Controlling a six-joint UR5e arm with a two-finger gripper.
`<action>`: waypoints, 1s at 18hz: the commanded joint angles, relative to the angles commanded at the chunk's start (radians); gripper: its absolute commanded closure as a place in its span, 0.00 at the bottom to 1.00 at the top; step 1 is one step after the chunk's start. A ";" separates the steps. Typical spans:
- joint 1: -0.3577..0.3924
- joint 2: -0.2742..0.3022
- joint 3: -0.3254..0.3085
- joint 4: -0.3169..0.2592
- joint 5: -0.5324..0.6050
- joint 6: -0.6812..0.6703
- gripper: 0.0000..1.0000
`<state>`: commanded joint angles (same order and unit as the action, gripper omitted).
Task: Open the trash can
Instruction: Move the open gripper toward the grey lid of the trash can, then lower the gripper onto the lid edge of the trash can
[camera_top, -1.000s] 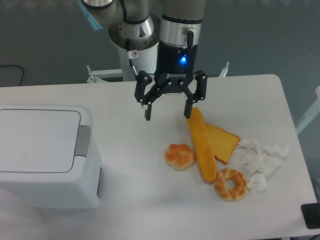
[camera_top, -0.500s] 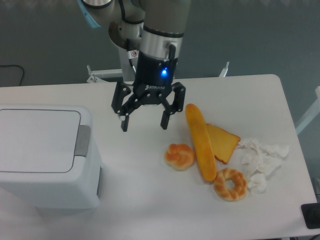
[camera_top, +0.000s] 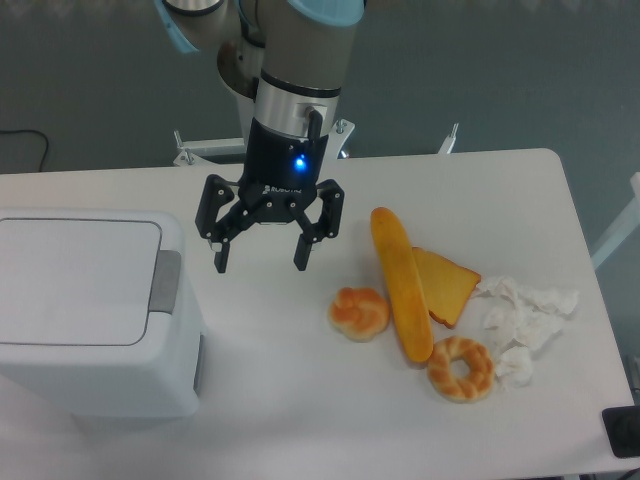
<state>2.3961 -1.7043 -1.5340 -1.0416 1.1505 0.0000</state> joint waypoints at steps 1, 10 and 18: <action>0.000 0.000 0.000 0.000 0.000 0.000 0.00; -0.006 -0.003 0.000 0.000 -0.003 0.000 0.00; -0.034 -0.018 0.000 0.000 -0.003 0.002 0.00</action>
<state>2.3624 -1.7226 -1.5340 -1.0416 1.1474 0.0015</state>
